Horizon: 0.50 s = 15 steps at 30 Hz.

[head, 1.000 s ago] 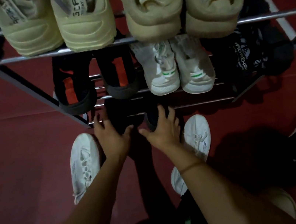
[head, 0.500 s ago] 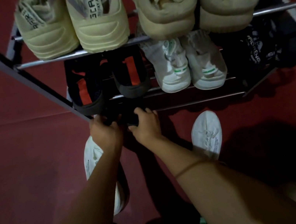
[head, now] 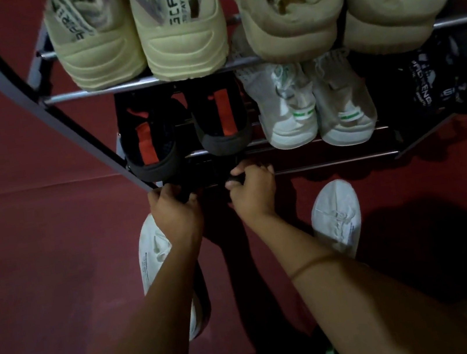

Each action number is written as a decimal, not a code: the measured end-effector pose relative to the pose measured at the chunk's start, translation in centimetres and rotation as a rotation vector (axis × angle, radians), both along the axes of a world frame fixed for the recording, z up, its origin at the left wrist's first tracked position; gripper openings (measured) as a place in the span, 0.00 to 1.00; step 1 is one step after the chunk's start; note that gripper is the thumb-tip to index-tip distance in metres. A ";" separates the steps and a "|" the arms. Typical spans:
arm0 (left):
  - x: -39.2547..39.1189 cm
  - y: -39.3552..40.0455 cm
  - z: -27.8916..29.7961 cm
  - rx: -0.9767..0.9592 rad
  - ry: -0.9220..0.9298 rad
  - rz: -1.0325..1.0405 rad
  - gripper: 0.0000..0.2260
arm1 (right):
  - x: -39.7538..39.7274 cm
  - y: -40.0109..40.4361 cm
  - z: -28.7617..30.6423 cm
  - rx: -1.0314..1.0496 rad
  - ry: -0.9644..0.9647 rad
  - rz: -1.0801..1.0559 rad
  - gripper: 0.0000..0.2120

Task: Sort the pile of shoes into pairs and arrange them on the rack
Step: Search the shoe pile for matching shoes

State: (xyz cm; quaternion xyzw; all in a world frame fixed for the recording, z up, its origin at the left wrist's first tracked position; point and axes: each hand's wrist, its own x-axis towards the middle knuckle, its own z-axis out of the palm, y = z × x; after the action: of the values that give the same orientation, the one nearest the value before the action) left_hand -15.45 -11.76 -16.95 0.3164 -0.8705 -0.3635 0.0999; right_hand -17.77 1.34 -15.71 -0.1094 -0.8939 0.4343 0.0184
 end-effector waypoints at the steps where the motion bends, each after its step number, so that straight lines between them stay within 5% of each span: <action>1: 0.0 0.2 -0.2 -0.015 0.010 -0.024 0.10 | 0.3 -0.4 0.0 0.021 -0.035 0.067 0.08; 7: 0.6 1.6 -0.7 -0.009 0.041 -0.060 0.15 | -0.4 -1.7 -0.6 0.062 -0.227 0.136 0.31; 11: 0.1 0.4 0.2 0.020 0.007 -0.020 0.13 | -1.2 -0.7 -0.4 0.056 -0.108 0.041 0.11; 15: 0.2 0.0 0.5 -0.019 -0.036 -0.022 0.12 | -1.3 0.7 -1.0 0.018 -0.054 -0.047 0.08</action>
State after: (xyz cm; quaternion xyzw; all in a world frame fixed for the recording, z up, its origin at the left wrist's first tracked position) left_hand -15.29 -11.79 -16.47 0.3125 -0.8790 -0.3503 0.0832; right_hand -19.06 2.03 -16.67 -0.1420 -0.8950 0.4228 0.0057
